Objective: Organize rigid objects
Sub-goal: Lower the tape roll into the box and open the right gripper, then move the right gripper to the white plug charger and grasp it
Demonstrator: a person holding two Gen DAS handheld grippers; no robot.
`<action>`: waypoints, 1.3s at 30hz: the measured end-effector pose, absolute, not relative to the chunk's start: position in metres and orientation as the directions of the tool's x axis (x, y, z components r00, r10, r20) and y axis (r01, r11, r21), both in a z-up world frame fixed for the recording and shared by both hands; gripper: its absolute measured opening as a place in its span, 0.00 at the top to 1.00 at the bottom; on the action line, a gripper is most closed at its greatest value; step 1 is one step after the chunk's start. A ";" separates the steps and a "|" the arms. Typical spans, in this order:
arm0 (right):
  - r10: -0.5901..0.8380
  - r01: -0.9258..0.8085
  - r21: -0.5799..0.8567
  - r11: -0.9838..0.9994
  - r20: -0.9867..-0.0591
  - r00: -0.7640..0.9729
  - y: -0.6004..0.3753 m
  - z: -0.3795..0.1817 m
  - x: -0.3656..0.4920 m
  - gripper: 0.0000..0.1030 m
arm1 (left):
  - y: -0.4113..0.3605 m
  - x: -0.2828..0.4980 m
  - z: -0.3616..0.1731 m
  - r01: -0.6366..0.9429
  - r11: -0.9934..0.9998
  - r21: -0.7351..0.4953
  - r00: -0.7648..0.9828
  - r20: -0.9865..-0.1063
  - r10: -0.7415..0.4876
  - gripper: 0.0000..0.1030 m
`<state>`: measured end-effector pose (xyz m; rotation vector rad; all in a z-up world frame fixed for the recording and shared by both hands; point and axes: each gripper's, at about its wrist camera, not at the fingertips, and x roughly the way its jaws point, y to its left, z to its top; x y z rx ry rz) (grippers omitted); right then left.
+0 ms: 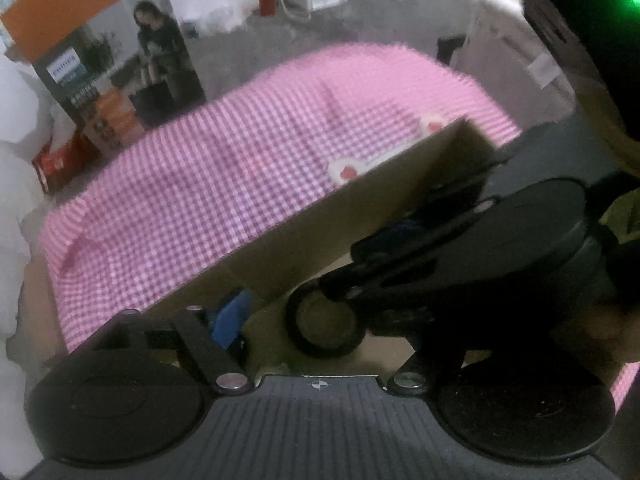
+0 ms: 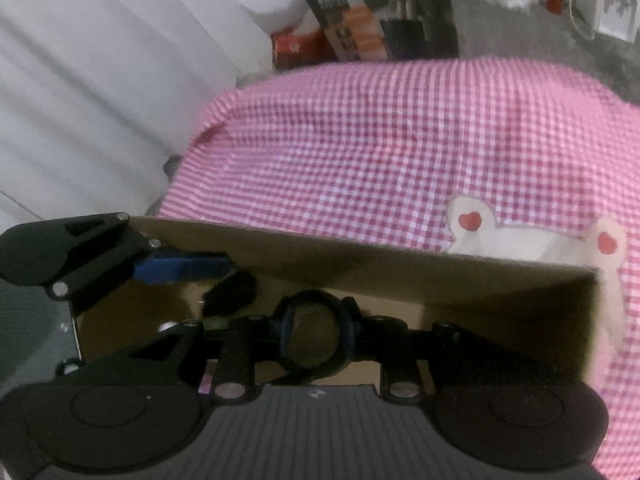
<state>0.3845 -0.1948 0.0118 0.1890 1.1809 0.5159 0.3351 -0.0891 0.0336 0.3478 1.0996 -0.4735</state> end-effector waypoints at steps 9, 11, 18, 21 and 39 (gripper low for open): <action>0.554 -0.292 0.472 0.832 -0.683 0.476 -0.243 0.087 0.285 0.33 | -0.054 0.250 0.106 0.542 0.841 0.009 0.506 -0.802 -0.318 0.14; 0.574 -0.307 0.488 0.817 -0.635 0.517 -0.252 0.100 0.252 0.30 | -0.045 0.222 0.118 0.552 0.834 -0.003 0.534 -0.767 -0.355 0.10; 0.601 -0.321 0.525 0.788 -0.545 0.585 -0.270 0.107 0.149 0.30 | -0.020 0.136 0.117 0.559 0.829 -0.021 0.603 -0.677 -0.423 0.06; 0.611 -0.294 0.563 0.772 -0.533 0.584 -0.272 0.091 0.123 0.30 | -0.018 0.114 0.097 0.552 0.832 -0.052 0.599 -0.670 -0.439 0.06; 0.610 -0.113 0.649 0.753 -0.622 0.491 -0.264 -0.030 0.133 0.63 | -0.086 0.099 -0.014 0.517 0.852 0.077 0.598 -0.744 -0.296 0.42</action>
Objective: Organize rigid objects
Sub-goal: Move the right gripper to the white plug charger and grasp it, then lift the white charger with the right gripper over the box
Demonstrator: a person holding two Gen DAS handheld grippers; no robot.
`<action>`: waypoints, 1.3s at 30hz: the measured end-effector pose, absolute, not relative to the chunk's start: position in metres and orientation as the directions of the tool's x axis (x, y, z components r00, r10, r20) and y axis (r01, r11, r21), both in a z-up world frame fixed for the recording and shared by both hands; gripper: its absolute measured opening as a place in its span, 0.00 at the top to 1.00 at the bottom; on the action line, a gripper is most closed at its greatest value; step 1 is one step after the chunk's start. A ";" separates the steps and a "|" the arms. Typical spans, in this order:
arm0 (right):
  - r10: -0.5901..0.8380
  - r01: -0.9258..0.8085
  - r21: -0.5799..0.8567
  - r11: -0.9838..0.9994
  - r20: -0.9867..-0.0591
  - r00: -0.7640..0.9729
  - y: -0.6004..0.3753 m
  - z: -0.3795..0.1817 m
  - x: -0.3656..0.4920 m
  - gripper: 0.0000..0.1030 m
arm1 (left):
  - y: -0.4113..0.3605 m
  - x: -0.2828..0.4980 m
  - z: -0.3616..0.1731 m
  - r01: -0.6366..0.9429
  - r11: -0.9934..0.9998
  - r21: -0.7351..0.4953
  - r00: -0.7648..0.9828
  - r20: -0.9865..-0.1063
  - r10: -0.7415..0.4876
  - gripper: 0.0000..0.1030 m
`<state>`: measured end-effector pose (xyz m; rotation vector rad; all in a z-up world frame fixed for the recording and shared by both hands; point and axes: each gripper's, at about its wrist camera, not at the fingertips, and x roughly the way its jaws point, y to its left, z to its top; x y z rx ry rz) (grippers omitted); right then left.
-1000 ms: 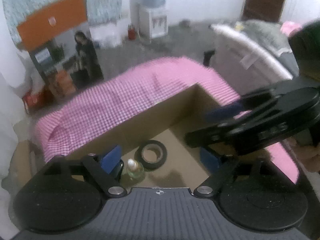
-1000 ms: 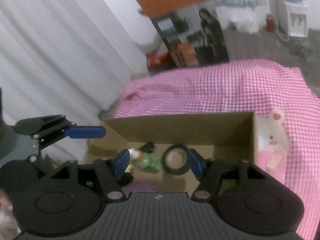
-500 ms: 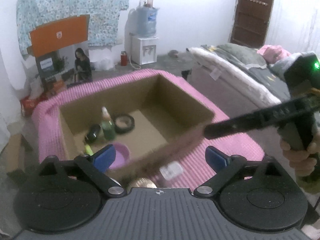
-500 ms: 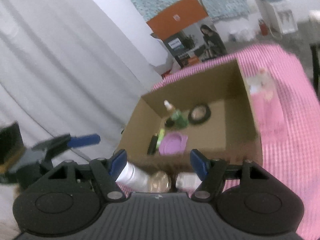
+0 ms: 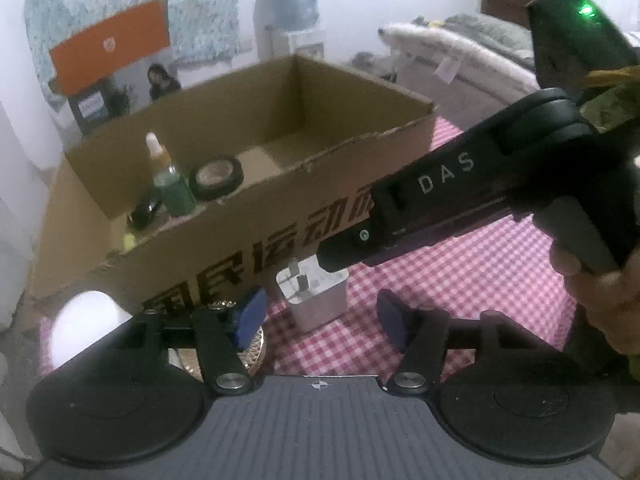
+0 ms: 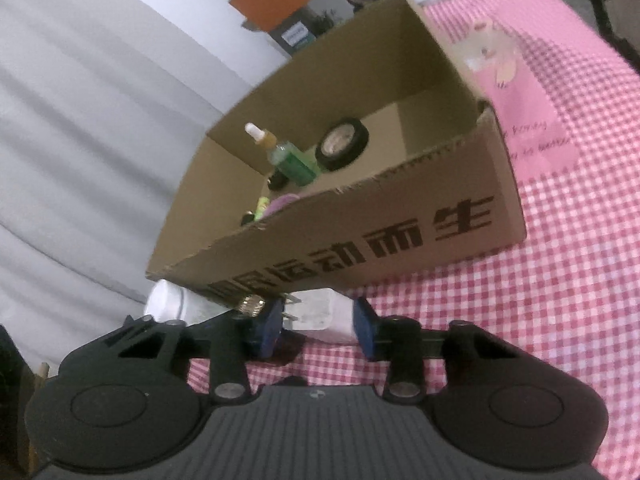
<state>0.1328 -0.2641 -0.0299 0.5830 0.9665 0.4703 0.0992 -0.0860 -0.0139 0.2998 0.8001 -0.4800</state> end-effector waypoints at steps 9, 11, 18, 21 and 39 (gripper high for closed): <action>0.622 -0.106 0.652 0.751 -0.642 0.448 -0.257 -0.049 0.154 0.70 | -0.089 0.112 -0.027 0.529 0.849 0.000 0.532 -0.779 -0.332 0.45; 0.620 -0.108 0.650 0.753 -0.643 0.449 -0.258 -0.050 0.155 0.70 | -0.090 0.111 -0.028 0.536 0.844 -0.028 0.517 -0.779 -0.354 0.45; 0.606 -0.072 0.655 0.753 -0.646 0.464 -0.280 -0.049 0.144 0.70 | -0.101 0.100 -0.032 0.599 0.799 -0.051 0.493 -0.763 -0.418 0.45; 0.601 -0.057 0.657 0.752 -0.647 0.470 -0.288 -0.049 0.141 0.70 | -0.105 0.095 -0.033 0.606 0.795 0.009 0.532 -0.748 -0.398 0.44; 0.643 -0.055 0.703 0.709 -0.613 0.459 -0.300 -0.055 0.143 0.66 | -0.123 0.125 -0.058 0.556 0.830 0.033 0.517 -0.796 -0.315 0.56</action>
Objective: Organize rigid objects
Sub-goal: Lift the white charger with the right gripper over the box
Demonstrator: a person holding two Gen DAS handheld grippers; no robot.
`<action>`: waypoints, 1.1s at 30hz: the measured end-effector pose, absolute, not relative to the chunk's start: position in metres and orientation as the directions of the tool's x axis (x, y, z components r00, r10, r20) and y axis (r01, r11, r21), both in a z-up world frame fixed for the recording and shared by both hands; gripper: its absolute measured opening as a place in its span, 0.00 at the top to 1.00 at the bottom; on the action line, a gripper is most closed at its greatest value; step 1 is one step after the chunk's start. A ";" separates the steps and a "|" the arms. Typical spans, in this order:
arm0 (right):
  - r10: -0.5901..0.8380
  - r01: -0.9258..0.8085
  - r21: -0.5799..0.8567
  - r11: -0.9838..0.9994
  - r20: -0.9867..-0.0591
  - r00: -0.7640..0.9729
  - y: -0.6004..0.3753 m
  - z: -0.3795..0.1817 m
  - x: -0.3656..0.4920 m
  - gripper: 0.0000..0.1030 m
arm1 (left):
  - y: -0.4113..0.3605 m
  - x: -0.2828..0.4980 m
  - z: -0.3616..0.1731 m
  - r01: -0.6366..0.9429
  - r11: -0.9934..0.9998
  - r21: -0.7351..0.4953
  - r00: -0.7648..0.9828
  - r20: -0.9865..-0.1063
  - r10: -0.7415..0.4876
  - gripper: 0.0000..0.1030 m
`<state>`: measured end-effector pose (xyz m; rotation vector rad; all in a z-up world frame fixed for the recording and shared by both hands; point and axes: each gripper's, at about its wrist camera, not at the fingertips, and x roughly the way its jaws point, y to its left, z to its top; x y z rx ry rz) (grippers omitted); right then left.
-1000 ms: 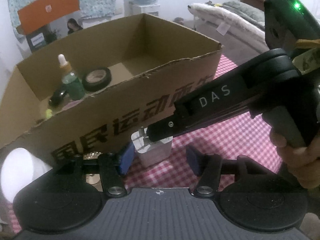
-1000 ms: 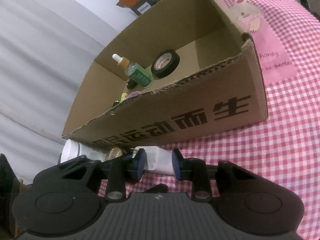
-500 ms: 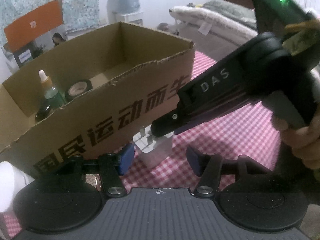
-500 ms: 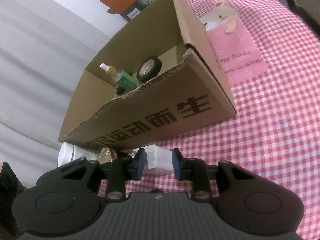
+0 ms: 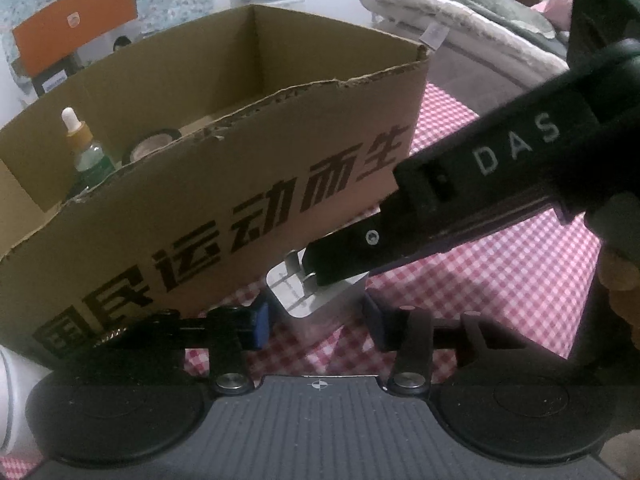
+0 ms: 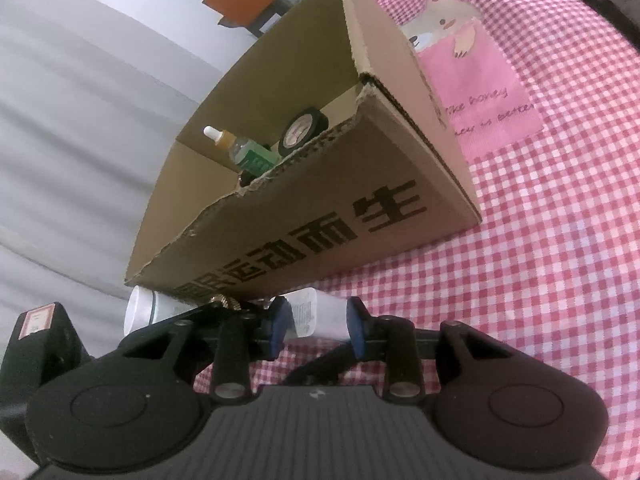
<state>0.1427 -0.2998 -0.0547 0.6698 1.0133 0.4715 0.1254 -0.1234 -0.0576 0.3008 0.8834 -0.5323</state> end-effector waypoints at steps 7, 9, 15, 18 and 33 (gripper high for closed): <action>0.632 -0.067 0.688 0.723 -0.618 0.467 -0.294 -0.051 0.138 0.68 | -0.118 0.123 -0.056 0.556 0.831 0.017 0.519 -0.788 -0.332 0.56; 0.628 -0.069 0.684 0.726 -0.619 0.471 -0.292 -0.048 0.135 0.68 | -0.116 0.117 -0.053 0.559 0.829 0.016 0.524 -0.782 -0.338 0.56; 0.620 -0.105 0.668 0.737 -0.605 0.501 -0.286 -0.021 0.118 0.68 | -0.108 0.098 -0.021 0.552 0.834 0.021 0.573 -0.736 -0.360 0.56; 0.622 -0.154 0.656 0.739 -0.577 0.530 -0.280 0.005 0.109 0.68 | -0.102 0.091 0.004 0.540 0.841 0.039 0.616 -0.699 -0.363 0.56; 0.643 -0.348 0.549 0.760 -0.556 0.527 -0.266 0.089 0.194 0.68 | -0.103 0.180 0.059 0.380 0.923 -0.064 0.655 -0.686 -0.317 0.56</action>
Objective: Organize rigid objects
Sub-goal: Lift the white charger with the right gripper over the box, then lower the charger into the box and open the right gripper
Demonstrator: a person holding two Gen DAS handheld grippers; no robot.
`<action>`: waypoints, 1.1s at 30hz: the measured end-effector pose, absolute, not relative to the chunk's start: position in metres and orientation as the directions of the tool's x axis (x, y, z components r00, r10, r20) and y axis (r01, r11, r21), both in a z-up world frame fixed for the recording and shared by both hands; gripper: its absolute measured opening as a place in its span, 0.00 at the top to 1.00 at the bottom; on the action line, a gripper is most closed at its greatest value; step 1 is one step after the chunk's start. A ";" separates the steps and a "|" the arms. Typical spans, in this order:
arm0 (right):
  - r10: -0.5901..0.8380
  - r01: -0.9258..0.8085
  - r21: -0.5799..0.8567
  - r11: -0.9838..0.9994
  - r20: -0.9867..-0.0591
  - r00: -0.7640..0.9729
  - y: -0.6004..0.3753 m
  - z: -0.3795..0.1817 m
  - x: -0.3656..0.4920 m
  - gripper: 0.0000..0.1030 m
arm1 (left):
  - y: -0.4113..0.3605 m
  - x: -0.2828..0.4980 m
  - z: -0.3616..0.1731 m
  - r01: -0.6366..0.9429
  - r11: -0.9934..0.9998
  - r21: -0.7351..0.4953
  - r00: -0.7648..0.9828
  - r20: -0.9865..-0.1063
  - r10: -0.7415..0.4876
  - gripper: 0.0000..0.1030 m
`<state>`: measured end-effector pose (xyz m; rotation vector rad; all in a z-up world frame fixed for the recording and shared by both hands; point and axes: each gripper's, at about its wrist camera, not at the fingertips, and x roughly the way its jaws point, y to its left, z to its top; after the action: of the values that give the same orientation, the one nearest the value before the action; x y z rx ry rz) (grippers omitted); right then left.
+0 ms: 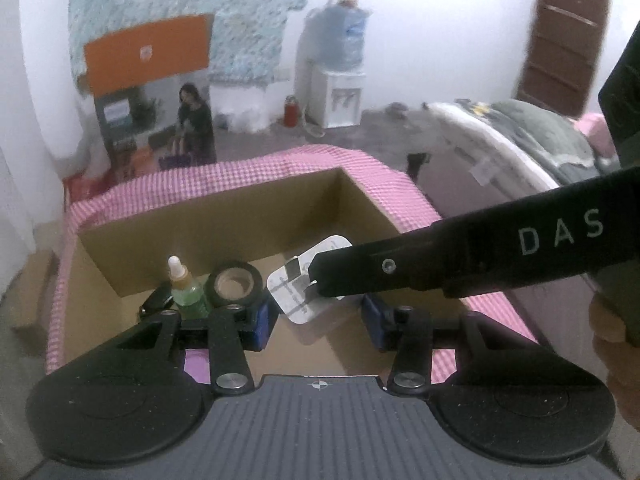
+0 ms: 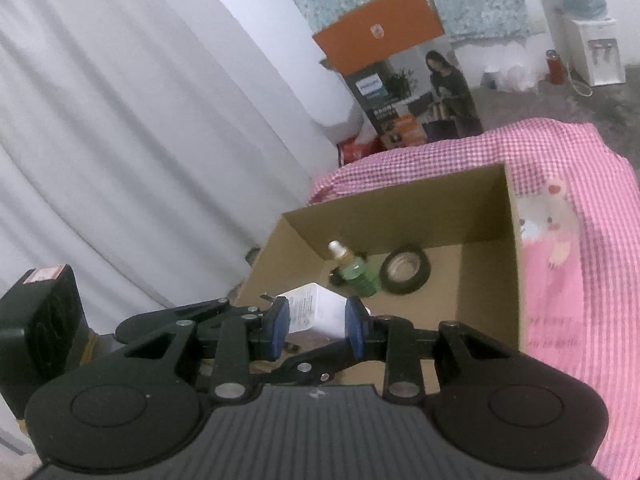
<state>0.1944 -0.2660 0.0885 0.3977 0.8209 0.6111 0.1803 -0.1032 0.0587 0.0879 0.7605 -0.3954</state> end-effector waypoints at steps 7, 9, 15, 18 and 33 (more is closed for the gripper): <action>0.607 -0.327 0.512 0.795 -0.660 0.442 -0.268 0.069 0.266 0.68 | -0.111 0.251 0.033 0.308 0.944 -0.118 0.569 -0.772 -0.282 0.56; 0.591 -0.333 0.489 0.806 -0.689 0.420 -0.265 0.062 0.281 0.68 | -0.113 0.266 0.026 0.289 0.950 -0.121 0.547 -0.793 -0.268 0.56; 0.529 -0.337 0.419 0.843 -0.758 0.382 -0.259 0.046 0.320 0.68 | -0.117 0.301 0.006 0.255 0.957 -0.137 0.478 -0.843 -0.248 0.56; 0.502 -0.341 0.389 0.856 -0.782 0.370 -0.256 0.039 0.333 0.68 | -0.118 0.311 -0.002 0.239 0.960 -0.148 0.443 -0.863 -0.243 0.56; 0.447 -0.363 0.311 0.878 -0.801 0.397 -0.252 0.032 0.353 0.69 | -0.123 0.328 -0.008 0.214 0.965 -0.152 0.425 -0.875 -0.232 0.53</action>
<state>0.3525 -0.2520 0.0325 0.0908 1.0431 0.5142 0.3280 -0.1229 -0.0081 -0.0185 1.0971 -0.2790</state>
